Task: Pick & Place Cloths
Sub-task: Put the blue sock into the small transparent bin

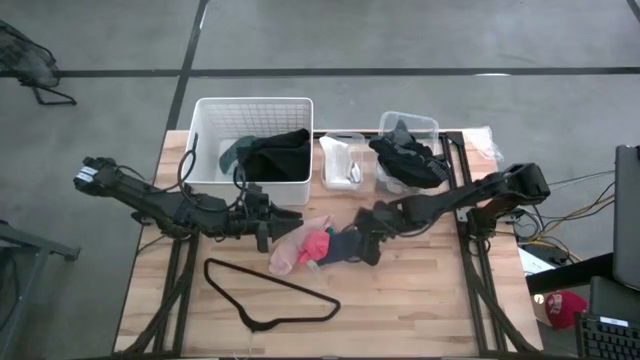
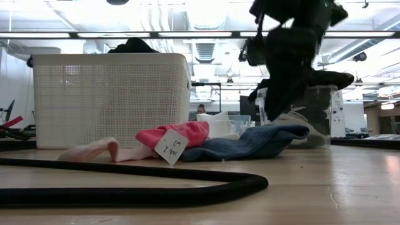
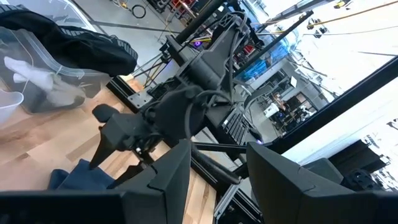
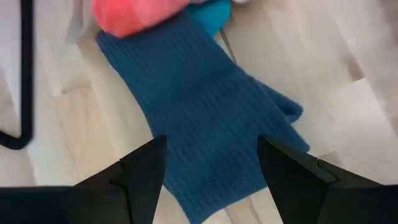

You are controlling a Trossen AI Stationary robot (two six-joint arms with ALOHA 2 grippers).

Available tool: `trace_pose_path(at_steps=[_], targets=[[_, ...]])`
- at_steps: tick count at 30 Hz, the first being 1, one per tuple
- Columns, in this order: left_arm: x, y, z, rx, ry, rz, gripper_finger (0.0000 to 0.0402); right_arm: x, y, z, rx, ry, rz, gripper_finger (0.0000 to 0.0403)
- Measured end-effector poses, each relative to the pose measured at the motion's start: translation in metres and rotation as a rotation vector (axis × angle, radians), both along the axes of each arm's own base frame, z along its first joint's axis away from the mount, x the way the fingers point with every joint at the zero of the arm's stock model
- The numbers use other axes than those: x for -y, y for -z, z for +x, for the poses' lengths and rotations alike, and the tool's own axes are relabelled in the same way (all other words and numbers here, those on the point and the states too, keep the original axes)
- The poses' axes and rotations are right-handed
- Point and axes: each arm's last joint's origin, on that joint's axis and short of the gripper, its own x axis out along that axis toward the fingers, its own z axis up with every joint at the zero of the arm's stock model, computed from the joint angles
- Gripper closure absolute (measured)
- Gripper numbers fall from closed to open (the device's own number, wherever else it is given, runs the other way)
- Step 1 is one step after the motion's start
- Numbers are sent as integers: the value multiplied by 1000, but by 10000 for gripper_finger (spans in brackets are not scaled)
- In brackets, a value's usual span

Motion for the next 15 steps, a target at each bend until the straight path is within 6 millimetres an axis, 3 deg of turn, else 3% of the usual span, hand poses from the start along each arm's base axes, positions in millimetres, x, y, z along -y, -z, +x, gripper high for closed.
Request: trace_pose_path(at_steps=[7,15], targets=[[0,2,0,-6,0,0,239,2,25,-11,0,68,9,149],[0,2,0,-7,0,1,239,4,43,-25,-47,188,56,187]])
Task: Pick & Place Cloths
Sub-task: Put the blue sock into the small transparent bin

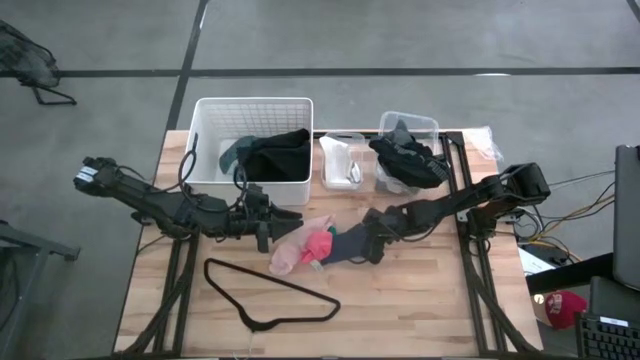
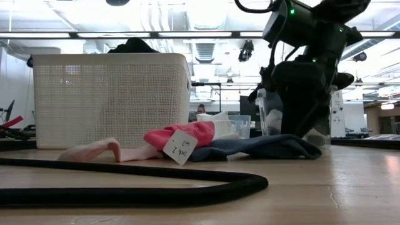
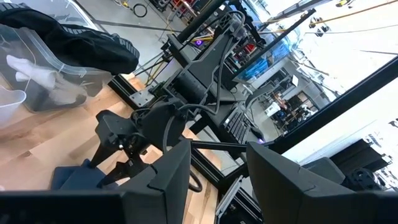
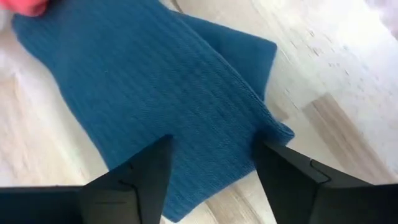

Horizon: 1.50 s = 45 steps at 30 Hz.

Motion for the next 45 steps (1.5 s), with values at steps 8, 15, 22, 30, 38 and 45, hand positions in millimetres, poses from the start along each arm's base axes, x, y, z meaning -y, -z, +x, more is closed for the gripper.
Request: trace_pose_path(at_steps=[8,15,22,30,38,45], targets=[[0,0,0,-2,-2,1,239,0,8,0,-23,83,35,267],[0,1,0,-7,-2,3,239,-3,18,11,17,111,130,382],[0,1,0,-10,-1,2,239,-6,0,21,125,95,206,392],[0,3,0,-29,-1,5,239,-9,-57,39,322,33,196,393],[0,3,0,-31,-1,8,239,-7,-126,50,357,-5,33,392],[0,3,0,-32,-1,9,239,5,-192,50,379,15,-181,392]])
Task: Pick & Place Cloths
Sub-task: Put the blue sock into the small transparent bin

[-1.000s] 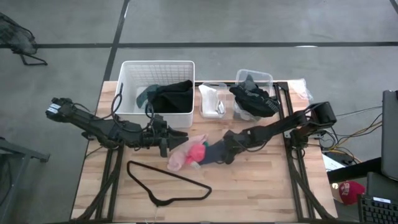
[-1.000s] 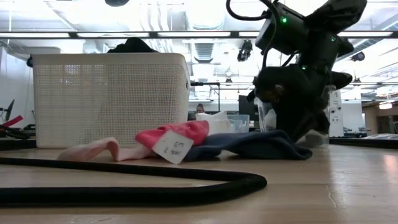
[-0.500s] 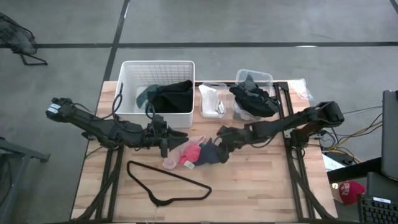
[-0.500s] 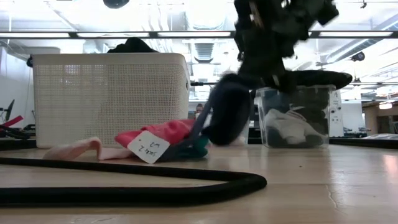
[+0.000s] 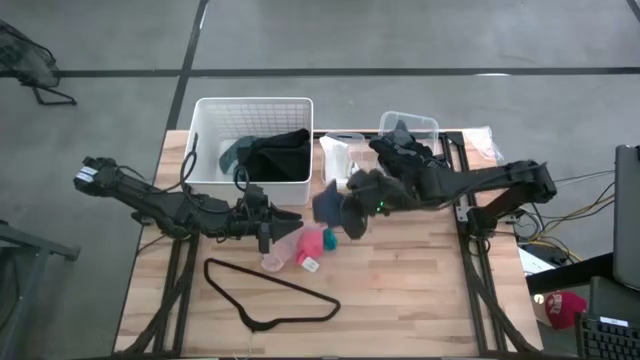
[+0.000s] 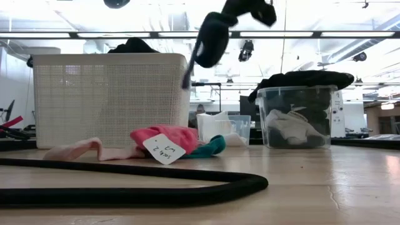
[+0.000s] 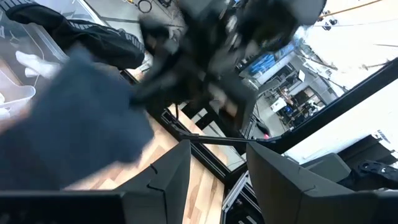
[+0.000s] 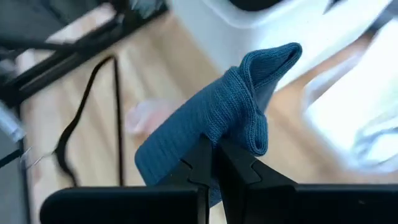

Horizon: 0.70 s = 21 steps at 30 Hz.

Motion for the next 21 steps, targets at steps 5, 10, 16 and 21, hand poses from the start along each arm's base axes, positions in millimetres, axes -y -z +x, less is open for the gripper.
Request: trace_pose_path(at_steps=[5,10,16,21], targets=[[0,0,0,-1,0,1,239,21,-35,-4,38,115,-117,393],[0,1,0,-9,0,4,239,52,-45,-9,24,238,-156,391],[0,2,0,-23,-1,-4,239,91,-41,-10,-6,331,-157,392],[0,2,0,-22,-2,-16,239,120,-25,-4,-84,387,-172,387]])
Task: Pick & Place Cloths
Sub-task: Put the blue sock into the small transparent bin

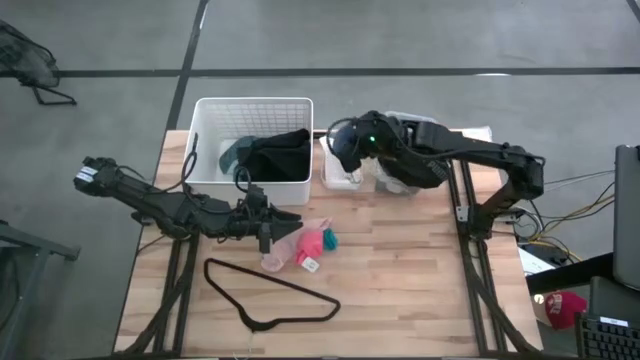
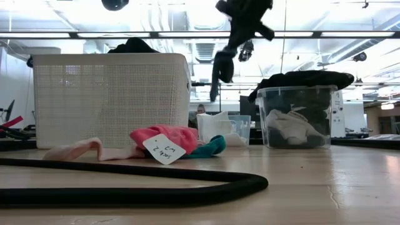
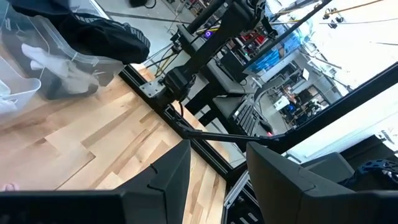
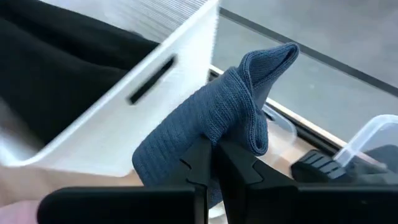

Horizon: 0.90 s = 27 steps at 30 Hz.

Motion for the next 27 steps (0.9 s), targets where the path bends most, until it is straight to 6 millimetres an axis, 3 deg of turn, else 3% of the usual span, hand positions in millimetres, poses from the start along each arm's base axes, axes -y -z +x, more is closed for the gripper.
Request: trace_pose_path(at_steps=[9,17,21,27], targets=[[0,0,0,0,-2,-14,239,36,43,21,-128,40,66,386],[0,0,0,0,-2,-21,239,45,93,44,-246,-4,193,380],[0,0,0,-1,-2,-23,239,45,111,51,-297,-1,244,350],[0,1,0,-11,-3,-19,239,42,109,49,-292,7,266,273]])
